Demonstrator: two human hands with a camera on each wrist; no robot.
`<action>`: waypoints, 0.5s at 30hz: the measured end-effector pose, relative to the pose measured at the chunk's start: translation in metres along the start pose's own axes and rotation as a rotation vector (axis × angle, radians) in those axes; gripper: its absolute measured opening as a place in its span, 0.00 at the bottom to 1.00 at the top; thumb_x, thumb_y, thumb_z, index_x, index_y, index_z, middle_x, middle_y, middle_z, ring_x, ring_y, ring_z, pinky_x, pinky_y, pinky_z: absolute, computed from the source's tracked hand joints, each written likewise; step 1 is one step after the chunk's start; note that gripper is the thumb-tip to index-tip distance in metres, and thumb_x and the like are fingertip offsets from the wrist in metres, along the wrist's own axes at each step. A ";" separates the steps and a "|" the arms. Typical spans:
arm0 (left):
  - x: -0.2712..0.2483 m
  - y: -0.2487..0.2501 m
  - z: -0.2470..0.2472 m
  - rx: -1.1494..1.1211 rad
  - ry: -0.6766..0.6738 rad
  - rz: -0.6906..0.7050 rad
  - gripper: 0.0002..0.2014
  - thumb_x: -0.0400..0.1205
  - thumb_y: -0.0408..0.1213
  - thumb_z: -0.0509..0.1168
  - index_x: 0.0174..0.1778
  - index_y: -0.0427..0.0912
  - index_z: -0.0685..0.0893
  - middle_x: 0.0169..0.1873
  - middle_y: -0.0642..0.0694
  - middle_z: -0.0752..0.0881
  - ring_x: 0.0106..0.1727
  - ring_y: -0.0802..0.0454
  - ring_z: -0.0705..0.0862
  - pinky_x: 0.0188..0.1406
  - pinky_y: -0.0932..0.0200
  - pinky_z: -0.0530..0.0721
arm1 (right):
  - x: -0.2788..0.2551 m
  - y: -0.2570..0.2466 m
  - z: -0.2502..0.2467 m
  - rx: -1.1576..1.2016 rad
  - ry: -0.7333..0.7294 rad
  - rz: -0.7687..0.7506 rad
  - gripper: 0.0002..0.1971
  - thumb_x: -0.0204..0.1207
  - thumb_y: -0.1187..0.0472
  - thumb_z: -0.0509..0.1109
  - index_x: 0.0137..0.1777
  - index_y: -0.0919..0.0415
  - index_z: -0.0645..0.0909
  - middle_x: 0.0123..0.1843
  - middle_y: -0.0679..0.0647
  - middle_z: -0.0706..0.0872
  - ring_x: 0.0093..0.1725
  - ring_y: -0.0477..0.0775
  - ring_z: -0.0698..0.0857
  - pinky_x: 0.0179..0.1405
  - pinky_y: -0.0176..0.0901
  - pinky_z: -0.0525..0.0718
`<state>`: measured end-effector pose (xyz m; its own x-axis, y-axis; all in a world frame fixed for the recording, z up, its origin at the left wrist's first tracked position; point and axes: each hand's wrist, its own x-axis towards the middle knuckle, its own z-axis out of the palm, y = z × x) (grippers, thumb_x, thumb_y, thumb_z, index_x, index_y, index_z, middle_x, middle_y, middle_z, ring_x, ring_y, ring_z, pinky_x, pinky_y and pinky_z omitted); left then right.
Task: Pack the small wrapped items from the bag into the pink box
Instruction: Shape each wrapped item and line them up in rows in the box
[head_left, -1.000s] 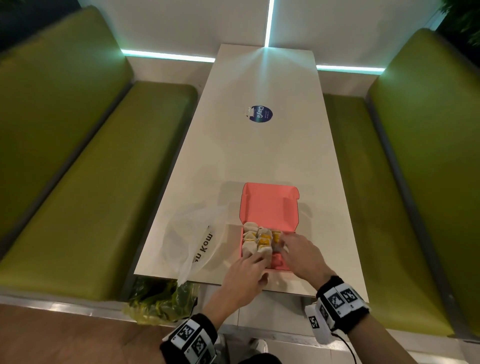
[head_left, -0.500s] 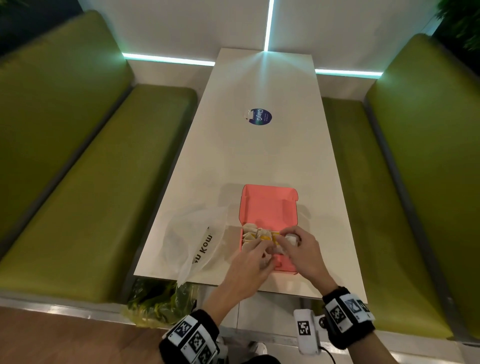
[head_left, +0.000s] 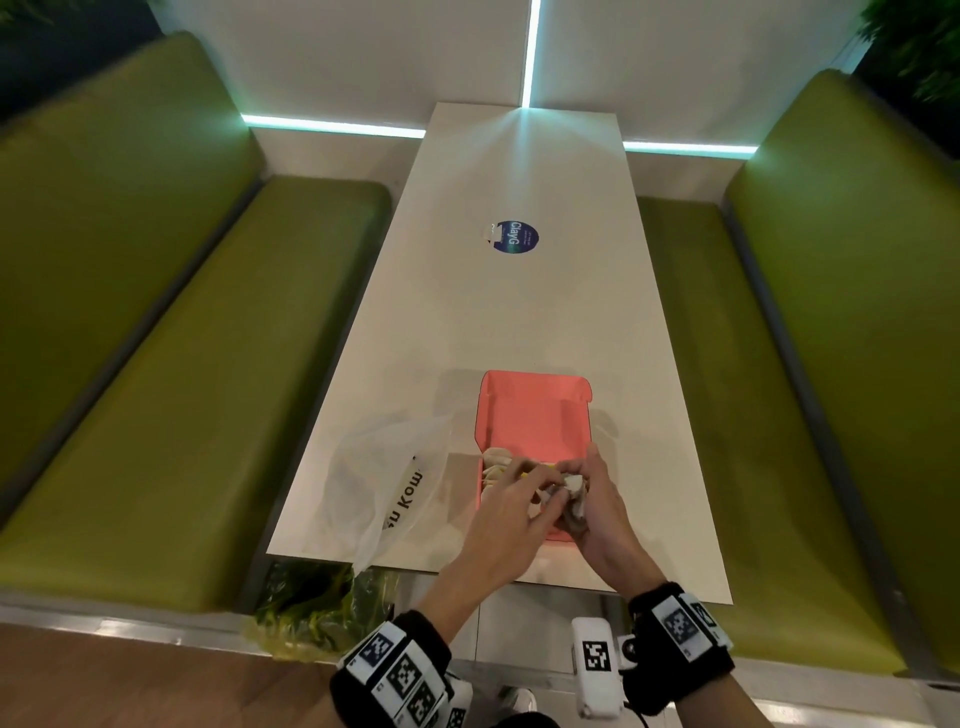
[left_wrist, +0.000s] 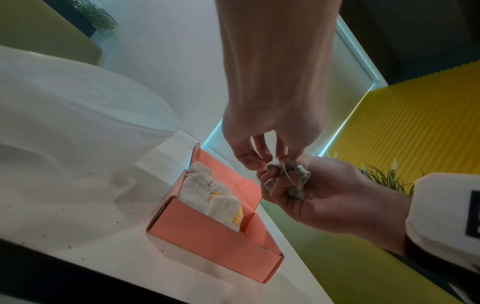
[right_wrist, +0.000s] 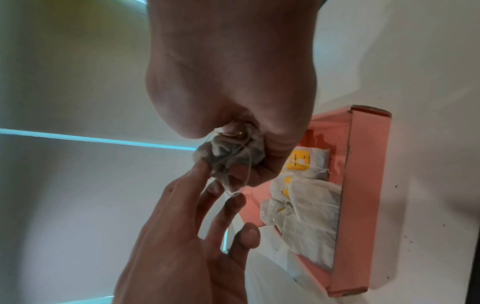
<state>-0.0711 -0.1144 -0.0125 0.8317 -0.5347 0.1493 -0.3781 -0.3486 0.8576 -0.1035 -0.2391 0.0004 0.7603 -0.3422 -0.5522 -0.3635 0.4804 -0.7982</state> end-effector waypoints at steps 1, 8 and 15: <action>0.001 0.000 0.000 -0.034 0.015 -0.016 0.06 0.85 0.45 0.65 0.53 0.50 0.85 0.50 0.55 0.78 0.47 0.58 0.78 0.49 0.54 0.83 | 0.001 0.000 0.000 0.005 0.002 0.006 0.26 0.84 0.37 0.56 0.44 0.60 0.81 0.42 0.65 0.86 0.44 0.62 0.84 0.46 0.56 0.83; 0.006 0.007 0.003 -0.309 0.158 -0.215 0.07 0.88 0.36 0.63 0.45 0.45 0.83 0.38 0.52 0.84 0.40 0.54 0.83 0.43 0.55 0.83 | 0.002 0.003 -0.005 0.019 -0.017 0.015 0.19 0.86 0.45 0.62 0.51 0.62 0.82 0.39 0.59 0.87 0.32 0.51 0.86 0.28 0.39 0.81; 0.011 0.009 -0.007 -0.358 0.285 -0.273 0.08 0.88 0.34 0.63 0.46 0.52 0.82 0.35 0.53 0.85 0.35 0.57 0.84 0.34 0.68 0.79 | 0.001 0.003 -0.019 -0.230 0.052 -0.188 0.12 0.83 0.55 0.69 0.45 0.65 0.79 0.38 0.62 0.80 0.30 0.52 0.76 0.20 0.41 0.73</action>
<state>-0.0626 -0.1177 0.0007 0.9768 -0.2135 -0.0182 -0.0110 -0.1346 0.9908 -0.1138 -0.2534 -0.0072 0.7991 -0.4517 -0.3968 -0.3362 0.2114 -0.9178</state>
